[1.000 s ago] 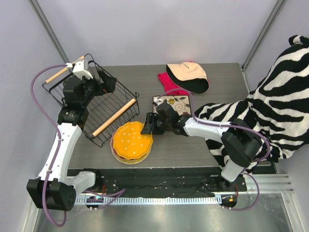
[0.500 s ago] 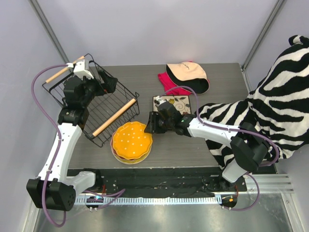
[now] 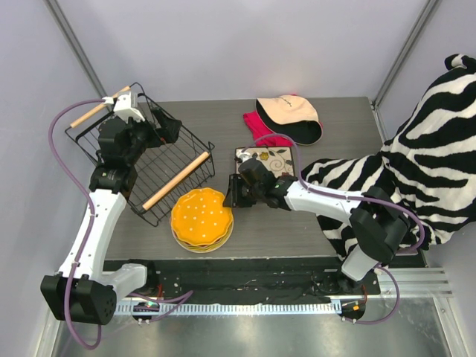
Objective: Unload the plates from the dish rack
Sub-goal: Place the plate at the center of the board.
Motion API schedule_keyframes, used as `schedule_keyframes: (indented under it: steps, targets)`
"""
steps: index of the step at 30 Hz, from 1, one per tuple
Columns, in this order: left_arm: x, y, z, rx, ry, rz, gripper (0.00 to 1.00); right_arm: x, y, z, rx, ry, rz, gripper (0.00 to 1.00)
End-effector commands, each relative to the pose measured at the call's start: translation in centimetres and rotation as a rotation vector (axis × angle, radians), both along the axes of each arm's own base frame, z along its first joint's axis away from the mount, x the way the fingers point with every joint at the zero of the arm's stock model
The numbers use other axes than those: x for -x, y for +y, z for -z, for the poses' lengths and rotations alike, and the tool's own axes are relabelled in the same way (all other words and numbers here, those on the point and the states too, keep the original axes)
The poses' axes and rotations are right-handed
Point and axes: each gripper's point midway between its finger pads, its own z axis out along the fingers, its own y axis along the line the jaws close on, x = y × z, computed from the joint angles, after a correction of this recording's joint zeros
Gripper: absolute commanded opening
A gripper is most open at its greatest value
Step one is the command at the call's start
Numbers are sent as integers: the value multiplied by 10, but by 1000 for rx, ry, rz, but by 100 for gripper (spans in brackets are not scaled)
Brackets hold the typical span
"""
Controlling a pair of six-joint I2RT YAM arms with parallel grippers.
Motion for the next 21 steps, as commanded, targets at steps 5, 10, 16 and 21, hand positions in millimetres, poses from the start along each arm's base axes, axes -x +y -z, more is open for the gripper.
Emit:
schedule_keyframes:
  steps: [5, 10, 16, 21]
  targets:
    - [0, -3, -24, -10, -67, 17, 100, -6, 18, -34, -73, -79, -17, 43]
    - [0, -1, -21, -15, -57, -3, 100, -16, 6, -55, -90, -140, 8, 61]
    - [3, 5, -26, -14, -60, -45, 100, -60, -45, -65, -67, -199, 130, 73]
    - [10, 8, -35, 8, -63, -68, 100, -96, -114, -91, -52, -285, 286, 73]
